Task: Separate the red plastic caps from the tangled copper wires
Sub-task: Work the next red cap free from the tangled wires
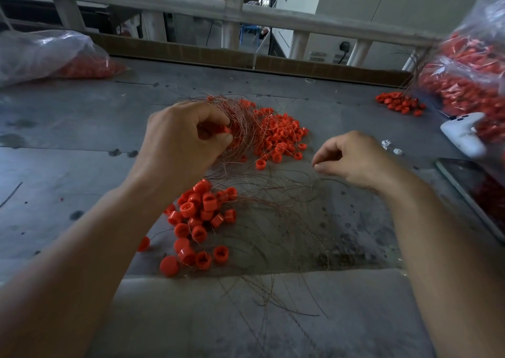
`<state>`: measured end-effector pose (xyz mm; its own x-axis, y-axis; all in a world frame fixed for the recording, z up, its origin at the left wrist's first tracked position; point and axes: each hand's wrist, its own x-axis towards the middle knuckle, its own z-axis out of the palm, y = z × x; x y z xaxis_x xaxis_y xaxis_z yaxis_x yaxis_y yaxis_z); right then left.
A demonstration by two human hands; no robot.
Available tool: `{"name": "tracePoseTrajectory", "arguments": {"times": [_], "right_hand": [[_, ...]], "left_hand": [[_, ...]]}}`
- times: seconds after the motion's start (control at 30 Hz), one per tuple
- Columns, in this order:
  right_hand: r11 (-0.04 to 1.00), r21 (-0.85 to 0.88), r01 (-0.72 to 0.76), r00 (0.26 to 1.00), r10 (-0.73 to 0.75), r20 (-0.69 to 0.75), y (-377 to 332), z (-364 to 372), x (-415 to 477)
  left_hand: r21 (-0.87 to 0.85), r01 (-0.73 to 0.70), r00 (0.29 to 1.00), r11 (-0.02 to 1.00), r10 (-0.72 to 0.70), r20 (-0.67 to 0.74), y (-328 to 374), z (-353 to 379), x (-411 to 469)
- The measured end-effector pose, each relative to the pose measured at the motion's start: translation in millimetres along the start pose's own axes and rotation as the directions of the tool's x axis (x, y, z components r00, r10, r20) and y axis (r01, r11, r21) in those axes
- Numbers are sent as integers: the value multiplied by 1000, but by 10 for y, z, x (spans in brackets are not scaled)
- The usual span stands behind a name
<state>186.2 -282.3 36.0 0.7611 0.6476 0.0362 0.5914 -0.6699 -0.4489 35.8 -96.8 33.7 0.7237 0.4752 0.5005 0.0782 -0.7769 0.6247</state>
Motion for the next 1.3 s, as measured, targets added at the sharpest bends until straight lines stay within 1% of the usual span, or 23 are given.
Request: {"name": "tracePoseTrajectory", "arguments": {"times": [0.03, 0.17, 0.27, 0.43, 0.5, 0.57, 0.63, 0.7, 0.77, 0.83, 0.97, 1.07, 1.17, 1.23, 1.3], "right_hand": [[1000, 2, -3, 1000, 3, 16, 0, -12, -4], [996, -83, -38, 983, 53, 178, 6, 3, -10], [999, -51, -19, 983, 28, 179, -5, 11, -12], [997, -69, 28, 994, -21, 105, -13, 32, -8], [998, -14, 57, 998, -57, -5, -16, 27, -3], [989, 103, 107, 980, -88, -176, -36, 4, 6], [956, 232, 180, 940, -98, -326, -58, -13, 6], [910, 308, 276, 887, -118, -445, -86, -24, -5], [863, 314, 396, 813, -170, -557, -122, -31, -42], [831, 260, 491, 734, -234, -638, -155, -27, -70], [783, 151, 603, 595, -315, -740, -217, 0, -85], [759, 93, 644, 498, -324, -805, -245, 14, -96], [720, 85, 689, 421, -302, -855, -255, -12, -112], [700, 46, 713, 367, -316, -875, -258, -35, -120], [689, 20, 724, 344, -336, -877, -263, -36, -126]], "left_hand": [[1, -1, 1000, 1000, 1, 2, -2, 1, -2], [-1, -10, 1000, 1000, 10, 12, -8, -4, -3], [-2, -10, 1000, 1000, 10, 15, -6, 5, -3], [-15, -9, 999, 1000, 9, 32, -9, 5, -7], [-24, -6, 999, 1000, 7, 34, -10, 8, -10], [-42, 0, 999, 999, 2, 36, -5, 10, -20], [-91, 10, 1000, 996, -7, 28, 4, 19, -24], [-154, 14, 1000, 988, -10, 26, 17, 33, -31], [-229, 27, 998, 973, -13, 64, 31, 56, -44], [-279, 42, 993, 959, -10, 115, 53, 85, -70], [-356, 87, 990, 930, -42, 133, 68, 133, -92], [-380, 91, 991, 920, -46, 127, 85, 139, -99], [-372, 75, 991, 925, -28, 131, 118, 130, -113], [-378, 69, 991, 923, -19, 135, 132, 125, -118], [-383, 63, 989, 921, -7, 146, 140, 123, -122]]}}
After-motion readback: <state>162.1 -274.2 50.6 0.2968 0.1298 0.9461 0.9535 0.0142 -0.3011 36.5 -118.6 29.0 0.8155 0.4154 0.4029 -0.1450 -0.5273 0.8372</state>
